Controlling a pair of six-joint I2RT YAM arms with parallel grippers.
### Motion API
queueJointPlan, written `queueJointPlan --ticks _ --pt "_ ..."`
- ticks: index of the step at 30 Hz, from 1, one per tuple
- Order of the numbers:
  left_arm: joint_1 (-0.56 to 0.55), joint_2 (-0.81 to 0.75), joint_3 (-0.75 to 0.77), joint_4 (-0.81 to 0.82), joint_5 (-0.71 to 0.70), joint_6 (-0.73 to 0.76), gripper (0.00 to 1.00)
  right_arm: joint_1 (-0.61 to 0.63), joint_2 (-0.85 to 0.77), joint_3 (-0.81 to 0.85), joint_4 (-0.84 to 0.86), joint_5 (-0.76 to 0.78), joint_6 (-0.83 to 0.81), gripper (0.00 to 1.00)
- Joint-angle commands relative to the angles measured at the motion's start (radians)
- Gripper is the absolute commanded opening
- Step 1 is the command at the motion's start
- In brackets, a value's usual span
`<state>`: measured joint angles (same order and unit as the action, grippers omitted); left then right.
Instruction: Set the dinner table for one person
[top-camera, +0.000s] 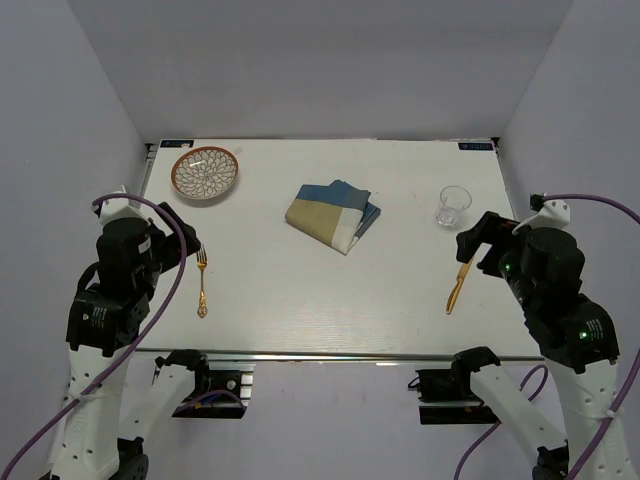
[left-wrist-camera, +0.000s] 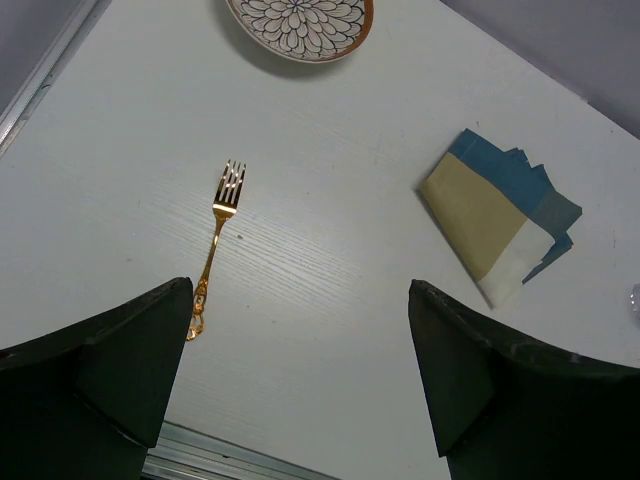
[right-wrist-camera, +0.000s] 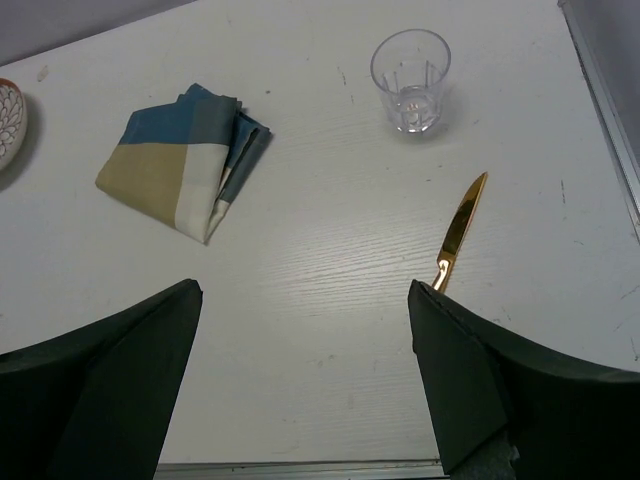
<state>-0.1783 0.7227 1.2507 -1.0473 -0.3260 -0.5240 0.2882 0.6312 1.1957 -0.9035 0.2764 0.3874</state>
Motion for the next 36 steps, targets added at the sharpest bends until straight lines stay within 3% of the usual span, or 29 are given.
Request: queueJointPlan --ticks 1,8,12,16,21,25,30,36 --pt "0.005 -0.002 -0.004 0.007 -0.007 -0.004 0.98 -0.004 0.007 0.021 0.034 0.023 0.001 0.89" --pt "0.005 0.001 -0.043 0.038 0.002 -0.010 0.98 -0.003 -0.019 -0.033 0.135 -0.118 -0.002 0.89" --pt "0.005 -0.022 -0.164 0.125 0.021 -0.011 0.98 -0.001 0.056 -0.161 0.302 -0.335 0.022 0.89" --pt "0.005 -0.011 -0.287 0.191 0.039 -0.033 0.98 -0.003 0.246 -0.261 0.491 -0.440 0.083 0.89" --pt "0.017 -0.012 -0.316 0.229 0.038 -0.031 0.98 0.000 0.542 -0.277 0.785 -0.506 0.084 0.89" --pt "0.017 -0.022 -0.323 0.231 0.071 -0.022 0.98 -0.007 0.888 -0.130 0.842 -0.499 0.031 0.86" --pt "0.017 -0.028 -0.329 0.237 0.081 -0.016 0.98 -0.014 1.253 0.171 0.822 -0.557 -0.010 0.80" --pt "0.017 -0.035 -0.333 0.250 0.105 -0.004 0.98 -0.012 1.537 0.499 0.717 -0.579 -0.032 0.76"
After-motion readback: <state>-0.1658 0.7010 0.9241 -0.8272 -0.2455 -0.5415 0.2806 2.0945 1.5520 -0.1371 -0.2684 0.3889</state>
